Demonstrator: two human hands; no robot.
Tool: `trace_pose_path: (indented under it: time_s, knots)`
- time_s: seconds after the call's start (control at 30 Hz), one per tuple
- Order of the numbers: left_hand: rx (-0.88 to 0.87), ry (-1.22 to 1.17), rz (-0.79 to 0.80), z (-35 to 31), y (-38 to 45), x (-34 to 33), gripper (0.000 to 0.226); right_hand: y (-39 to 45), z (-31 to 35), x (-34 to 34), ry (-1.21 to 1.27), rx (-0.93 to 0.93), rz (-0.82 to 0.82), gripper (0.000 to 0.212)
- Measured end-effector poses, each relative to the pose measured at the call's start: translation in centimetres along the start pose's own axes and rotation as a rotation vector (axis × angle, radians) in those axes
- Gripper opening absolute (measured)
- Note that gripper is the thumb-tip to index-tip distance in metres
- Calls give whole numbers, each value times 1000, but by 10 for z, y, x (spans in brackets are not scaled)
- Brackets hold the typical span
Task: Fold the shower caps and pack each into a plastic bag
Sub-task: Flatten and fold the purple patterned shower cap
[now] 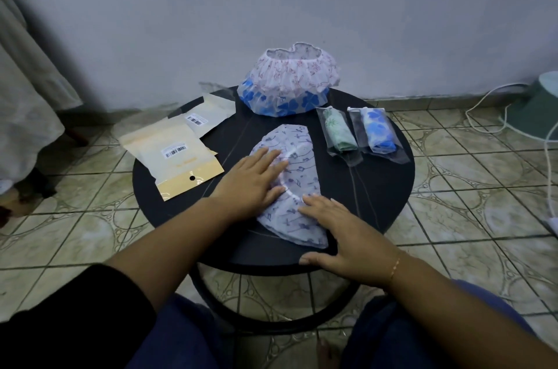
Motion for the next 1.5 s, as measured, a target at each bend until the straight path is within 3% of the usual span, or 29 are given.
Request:
trace_pose_path:
  time_s: [0.1,0.13,0.23,0.47,0.7,0.83,0.93,1.13,1.3,1.4,1.5]
  knots:
    - [-172,-108,-316,-19,-18,16,29,-9,3,2,11,20,-28,69]
    - [-178,-201,-334,-26,-26,18,23,-10,5,2,-9,36,-32,66]
    - [-98,-424,-258,-40,-51,16,26,-12,6,-1,-68,58,-56,60]
    - [-100,-394,-193,-42,-79,4,36,-17,1,-3,-83,16,-20,56]
    - [-85,-404,-196,-42,-76,4,45,-13,-7,1,165,-87,78,49]
    - [-101,-371,-226,-43,-74,4,41,-10,-11,2,215,-115,44,30]
    - [-107,-365,-249,-44,-73,5,42,-11,-12,8,259,-156,-84,7]
    - [-72,-317,-253,-45,-69,2,43,-6,-15,13,297,-260,-237,13]
    - [-44,-328,-261,-43,-66,3,41,-3,-19,7,212,-263,-87,35]
    - [-16,-368,-248,-39,-64,3,45,3,-18,9,136,-226,-137,15]
    - [72,-470,-206,-33,-63,2,51,9,-23,9,265,-301,-134,16]
Point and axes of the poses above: each hand's wrist, its own y-axis towards the middle knuckle, its own x-axis out of the back of the hand, z = x × y, the point moved 5 cm from there along y, towards the middle knuckle, and after that the axes turned 11 degrees about -y, right-handed, at the moved point
